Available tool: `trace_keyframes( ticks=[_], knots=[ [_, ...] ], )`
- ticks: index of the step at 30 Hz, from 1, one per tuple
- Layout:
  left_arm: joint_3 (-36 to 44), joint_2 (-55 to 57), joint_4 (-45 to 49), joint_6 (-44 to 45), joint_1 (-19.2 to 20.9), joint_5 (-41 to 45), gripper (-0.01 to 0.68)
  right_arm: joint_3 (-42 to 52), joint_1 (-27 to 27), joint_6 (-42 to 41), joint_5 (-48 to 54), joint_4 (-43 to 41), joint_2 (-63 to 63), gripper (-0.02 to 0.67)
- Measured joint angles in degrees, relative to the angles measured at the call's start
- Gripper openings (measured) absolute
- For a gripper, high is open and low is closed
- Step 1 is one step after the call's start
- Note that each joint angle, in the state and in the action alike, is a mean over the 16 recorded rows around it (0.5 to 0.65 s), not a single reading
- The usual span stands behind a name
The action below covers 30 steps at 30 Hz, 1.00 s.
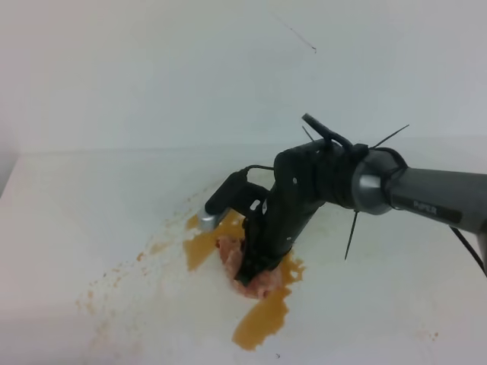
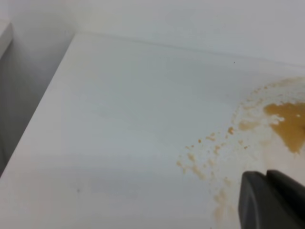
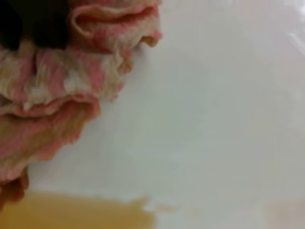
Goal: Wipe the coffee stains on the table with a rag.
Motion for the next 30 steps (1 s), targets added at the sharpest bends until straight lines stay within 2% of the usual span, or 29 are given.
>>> trace_keyframes(
  ticks=[7,15,23,30],
  knots=[
    [0.0,0.0,0.0,0.0,0.0,0.0,-0.003,0.04,-2.38,-2.94,0.98,1.67,-2.29,0.043],
    [0.0,0.0,0.16,0.0,0.0,0.0,-0.003,2.09,-1.45,-4.76,1.74,1.98,-10.99,0.043],
    [0.0,0.0,1.3,0.0,0.0,0.0,-0.003,12.37,3.16,-6.55,-3.97,3.63,-21.2,0.04],
    [0.0,0.0,2.49,0.0,0.0,0.0,-0.003,22.77,7.2,-7.99,-10.03,5.58,-22.91,0.04]
  ],
)
